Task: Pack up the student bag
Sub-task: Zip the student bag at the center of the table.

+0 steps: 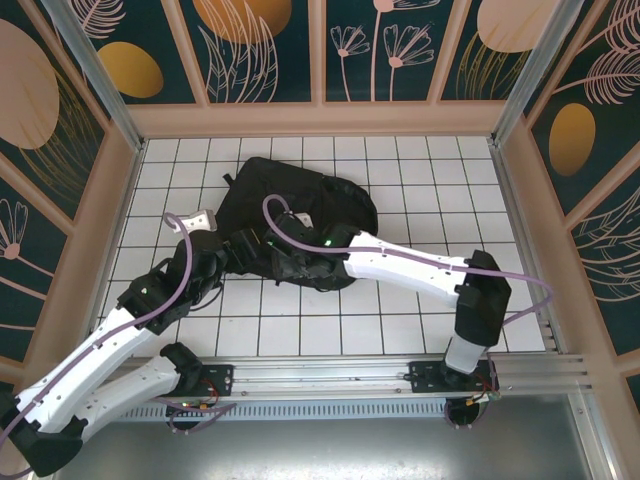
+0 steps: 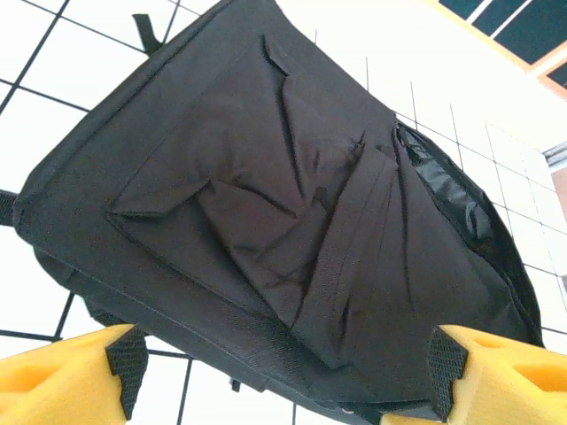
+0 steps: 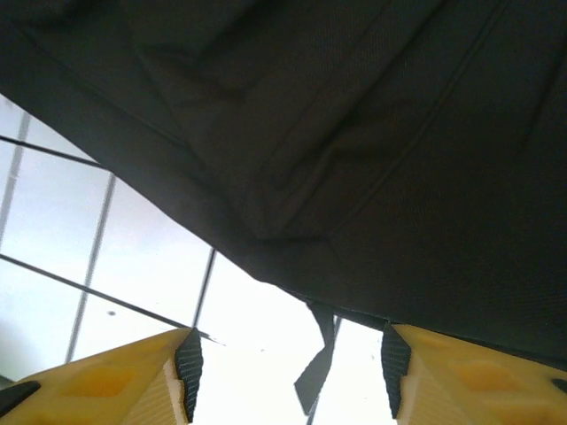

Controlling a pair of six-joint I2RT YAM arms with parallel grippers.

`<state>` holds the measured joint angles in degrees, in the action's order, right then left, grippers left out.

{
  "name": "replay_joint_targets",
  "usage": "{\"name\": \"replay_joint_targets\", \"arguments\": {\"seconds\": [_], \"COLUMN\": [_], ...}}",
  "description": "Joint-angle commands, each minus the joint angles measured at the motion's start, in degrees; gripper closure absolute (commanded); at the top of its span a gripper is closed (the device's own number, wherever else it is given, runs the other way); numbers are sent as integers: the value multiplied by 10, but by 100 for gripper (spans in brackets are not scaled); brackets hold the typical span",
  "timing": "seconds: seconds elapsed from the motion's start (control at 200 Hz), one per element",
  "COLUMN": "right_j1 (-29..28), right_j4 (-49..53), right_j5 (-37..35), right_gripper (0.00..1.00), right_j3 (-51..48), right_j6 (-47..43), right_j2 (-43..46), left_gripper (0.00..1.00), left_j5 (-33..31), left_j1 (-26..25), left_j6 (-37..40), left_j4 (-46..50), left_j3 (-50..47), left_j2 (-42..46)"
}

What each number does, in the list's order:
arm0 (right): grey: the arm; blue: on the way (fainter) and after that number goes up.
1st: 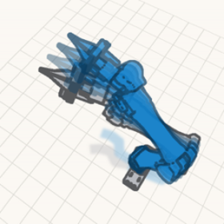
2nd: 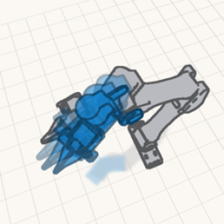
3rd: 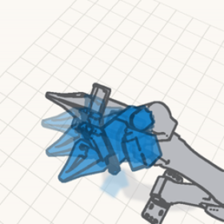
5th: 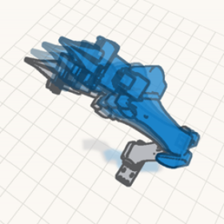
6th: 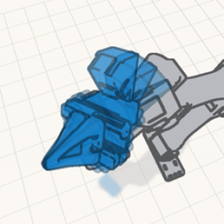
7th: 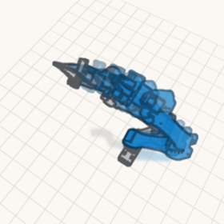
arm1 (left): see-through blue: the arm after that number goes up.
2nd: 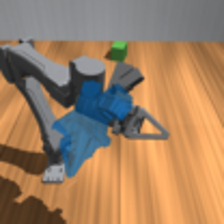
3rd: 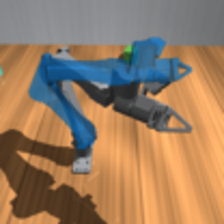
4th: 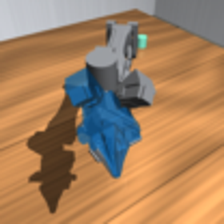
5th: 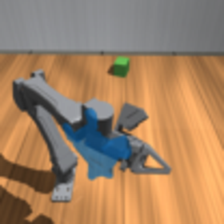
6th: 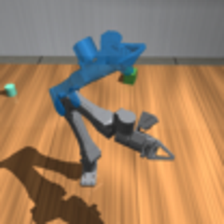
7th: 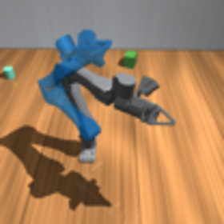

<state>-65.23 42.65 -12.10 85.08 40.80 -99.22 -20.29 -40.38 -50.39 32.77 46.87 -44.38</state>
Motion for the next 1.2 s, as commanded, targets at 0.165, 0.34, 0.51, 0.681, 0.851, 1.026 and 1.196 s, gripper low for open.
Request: {"name": "replay_joint_targets", "arguments": {"seconds": [0.165,0.34,0.51,0.681,0.851,1.026,1.196], "right_j1": [-3,-4,-5,-2,16,26,25], "right_j4": [45,34,24,-9,-73,-106,-123], "right_j5": [-14,-5,-7,3,51,80,92], "right_gripper": [47,61,100,100,100,100,100], "right_j3": [22,17,9,-16,-69,-98,-112], "right_j6": [-1,0,2,11,32,44,49], "right_j2": [-34,-41,-34,-6,33,51,54], "left_gripper": [16,17,16,3,9,16,24], "left_j5": [4,10,31,99,174,176,184], "left_j1": [7,9,18,51,70,82,84], "left_j6": [-58,-60,-78,-161,-281,-315,-300], "left_j4": [-1,-11,-25,-85,-229,-297,-360], "left_j3": [-27,-38,-57,-111,-201,-242,-252], "left_j2": [6,10,2,5,6,-16,-42]}}
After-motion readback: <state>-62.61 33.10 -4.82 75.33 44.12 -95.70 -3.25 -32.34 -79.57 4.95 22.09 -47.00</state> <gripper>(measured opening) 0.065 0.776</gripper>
